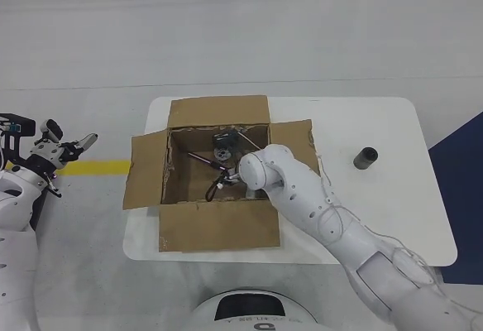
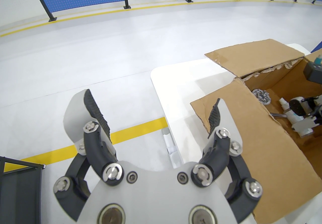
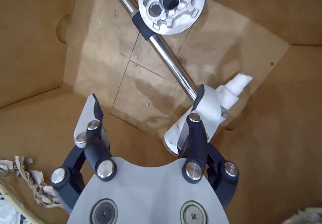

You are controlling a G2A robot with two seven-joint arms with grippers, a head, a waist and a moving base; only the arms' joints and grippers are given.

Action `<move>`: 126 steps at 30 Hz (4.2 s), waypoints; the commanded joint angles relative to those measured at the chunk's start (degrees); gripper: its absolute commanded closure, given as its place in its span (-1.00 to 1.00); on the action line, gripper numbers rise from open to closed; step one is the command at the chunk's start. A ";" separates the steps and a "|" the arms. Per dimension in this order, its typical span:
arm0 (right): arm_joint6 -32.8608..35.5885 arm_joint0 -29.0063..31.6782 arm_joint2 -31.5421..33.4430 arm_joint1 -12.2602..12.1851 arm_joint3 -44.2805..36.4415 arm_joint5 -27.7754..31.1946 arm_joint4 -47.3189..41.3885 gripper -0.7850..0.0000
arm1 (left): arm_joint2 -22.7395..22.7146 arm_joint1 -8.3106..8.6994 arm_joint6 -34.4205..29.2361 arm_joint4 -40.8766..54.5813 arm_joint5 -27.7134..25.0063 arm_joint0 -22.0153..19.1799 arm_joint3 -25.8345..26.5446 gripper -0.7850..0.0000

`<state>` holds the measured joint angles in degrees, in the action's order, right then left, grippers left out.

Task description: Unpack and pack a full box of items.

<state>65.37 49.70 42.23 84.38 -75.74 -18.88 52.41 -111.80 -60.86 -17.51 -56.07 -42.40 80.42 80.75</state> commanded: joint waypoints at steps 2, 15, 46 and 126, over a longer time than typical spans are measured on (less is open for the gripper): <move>1.57 1.10 1.24 -0.71 -1.92 -2.10 3.37 -0.50 | 0.00 0.00 0.00 0.00 0.00 0.00 0.00 -1.00; 7.99 -0.70 -0.24 0.29 4.24 -4.33 6.73 0.04 | 0.00 0.00 0.00 0.00 0.00 0.00 0.00 -1.00; 5.40 6.37 7.35 -1.59 -7.15 2.34 13.23 0.40 | 0.00 0.00 0.00 0.00 0.00 0.00 0.00 -1.00; -64.89 52.66 57.53 -7.10 -43.32 34.27 -4.67 1.00 | 0.00 0.00 0.00 0.00 0.00 0.00 0.00 -1.00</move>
<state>2.66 101.59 96.78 77.34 -120.49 15.27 49.40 -111.80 -60.86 -17.51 -56.07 -42.40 80.42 80.75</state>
